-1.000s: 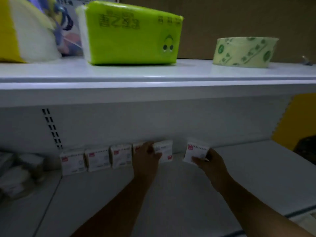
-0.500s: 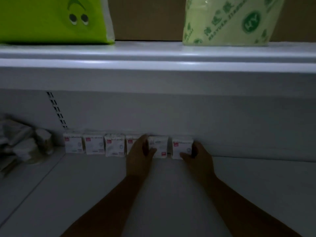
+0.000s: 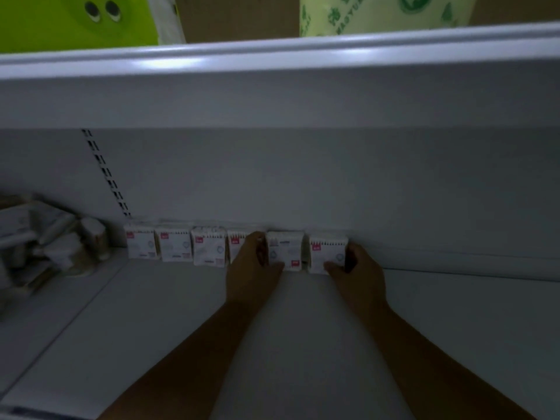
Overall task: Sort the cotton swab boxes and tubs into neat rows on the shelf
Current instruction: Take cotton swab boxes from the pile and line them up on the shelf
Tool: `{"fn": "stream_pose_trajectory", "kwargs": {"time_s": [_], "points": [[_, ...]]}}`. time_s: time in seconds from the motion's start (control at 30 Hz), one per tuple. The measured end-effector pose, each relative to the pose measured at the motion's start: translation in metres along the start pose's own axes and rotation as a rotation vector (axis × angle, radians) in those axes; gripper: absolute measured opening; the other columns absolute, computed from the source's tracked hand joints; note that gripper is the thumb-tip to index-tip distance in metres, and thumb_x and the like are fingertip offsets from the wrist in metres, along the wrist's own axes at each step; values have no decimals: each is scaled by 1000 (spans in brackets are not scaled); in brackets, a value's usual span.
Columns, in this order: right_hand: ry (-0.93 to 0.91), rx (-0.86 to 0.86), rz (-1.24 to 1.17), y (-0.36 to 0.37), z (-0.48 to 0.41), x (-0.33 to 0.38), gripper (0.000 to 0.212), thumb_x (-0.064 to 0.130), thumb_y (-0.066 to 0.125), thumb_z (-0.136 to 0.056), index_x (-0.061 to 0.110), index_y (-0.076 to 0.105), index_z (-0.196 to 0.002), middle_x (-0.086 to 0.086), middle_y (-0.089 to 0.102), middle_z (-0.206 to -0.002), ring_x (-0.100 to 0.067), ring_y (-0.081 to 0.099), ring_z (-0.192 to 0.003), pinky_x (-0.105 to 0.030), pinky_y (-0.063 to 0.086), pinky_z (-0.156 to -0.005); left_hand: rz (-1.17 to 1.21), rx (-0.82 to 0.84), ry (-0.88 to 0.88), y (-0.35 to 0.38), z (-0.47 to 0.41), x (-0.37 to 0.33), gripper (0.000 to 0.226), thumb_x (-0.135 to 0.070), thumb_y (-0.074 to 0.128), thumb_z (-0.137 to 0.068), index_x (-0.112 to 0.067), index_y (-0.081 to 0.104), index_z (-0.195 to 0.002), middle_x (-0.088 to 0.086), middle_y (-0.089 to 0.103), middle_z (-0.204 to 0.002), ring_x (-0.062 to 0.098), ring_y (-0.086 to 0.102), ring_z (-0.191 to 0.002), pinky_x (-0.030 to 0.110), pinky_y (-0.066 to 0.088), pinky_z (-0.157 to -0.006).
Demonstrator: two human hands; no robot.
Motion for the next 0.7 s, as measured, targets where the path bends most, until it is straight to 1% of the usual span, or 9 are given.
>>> {"fn": "stream_pose_trajectory", "kwargs": {"time_s": [0.07, 0.13, 0.23, 0.3, 0.43, 0.53, 0.63, 0.67, 0.7], "points": [[6, -7, 6, 0, 0, 0, 45, 18, 76, -76, 18, 60, -118, -1, 68, -115, -17, 63, -104, -26, 48, -89, -23, 5, 49, 0, -1, -4, 72, -30, 77, -71, -30, 42, -134, -2, 59, -120, 18, 57, -107, 34, 49, -90], [5, -9, -3, 0, 0, -1, 44, 16, 75, -76, 18, 61, -118, -2, 68, -115, -18, 63, -104, -28, 48, -90, -84, -12, 143, -2, 0, -13, 77, -28, 78, -70, -24, 43, -138, 6, 55, -122, 21, 54, -108, 35, 47, -90], [9, -16, 11, -1, 0, -2, 42, 17, 75, -76, 18, 62, -116, -2, 69, -113, -18, 64, -103, -27, 48, -89, -268, -138, 429, -7, 7, -38, 63, -19, 83, -61, -10, 61, -120, 18, 57, -113, 34, 57, -103, 44, 49, -86], [11, -25, 27, -1, -1, -2, 41, 18, 74, -77, 18, 62, -116, -2, 69, -113, -18, 64, -103, -25, 47, -87, -341, -120, 570, -3, 8, -54, 56, -12, 81, -59, -8, 65, -113, 18, 59, -117, 38, 57, -107, 47, 45, -90], [6, -25, 52, -1, -1, -1, 41, 19, 73, -78, 17, 61, -116, -2, 68, -114, -20, 63, -104, -21, 42, -83, -561, 185, 509, 14, -7, -65, 63, -11, 63, -75, -17, 47, -136, 5, 47, -137, 27, 39, -126, 35, 31, -98], [28, -50, -1, -5, -2, -3, 42, 16, 74, -77, 14, 61, -117, -6, 69, -113, -22, 64, -103, -26, 46, -86, -691, 235, 538, 16, -14, -71, 67, -14, 62, -80, -21, 37, -142, 3, 47, -135, 25, 38, -124, 35, 32, -96], [55, -79, -63, -10, -2, -5, 37, 16, 73, -79, 12, 61, -114, -7, 69, -111, -21, 64, -101, -24, 45, -83, -696, 336, 549, 14, -15, -79, 54, -17, 60, -85, -22, 44, -137, 4, 48, -127, 24, 45, -116, 33, 38, -87], [58, -90, -78, -12, -2, -6, 35, 16, 73, -79, 13, 61, -112, -6, 69, -111, -19, 63, -99, -24, 44, -82, -648, 340, 530, 9, -15, -79, 46, -19, 60, -86, -22, 50, -131, 3, 49, -123, 22, 49, -112, 30, 39, -81], [63, -106, -96, -13, -1, -6, 34, 17, 73, -79, 13, 62, -111, -5, 69, -110, -16, 62, -96, -23, 43, -80, -556, 286, 505, -1, -16, -80, 38, -22, 61, -86, -22, 55, -124, 2, 51, -118, 20, 52, -106, 28, 38, -75]]}}
Point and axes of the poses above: each hand's wrist, its own z-axis away from the middle knuckle, its own y-axis out of the palm, x = y × z, the point moved 6 cm from there along -z, towards the middle knuckle
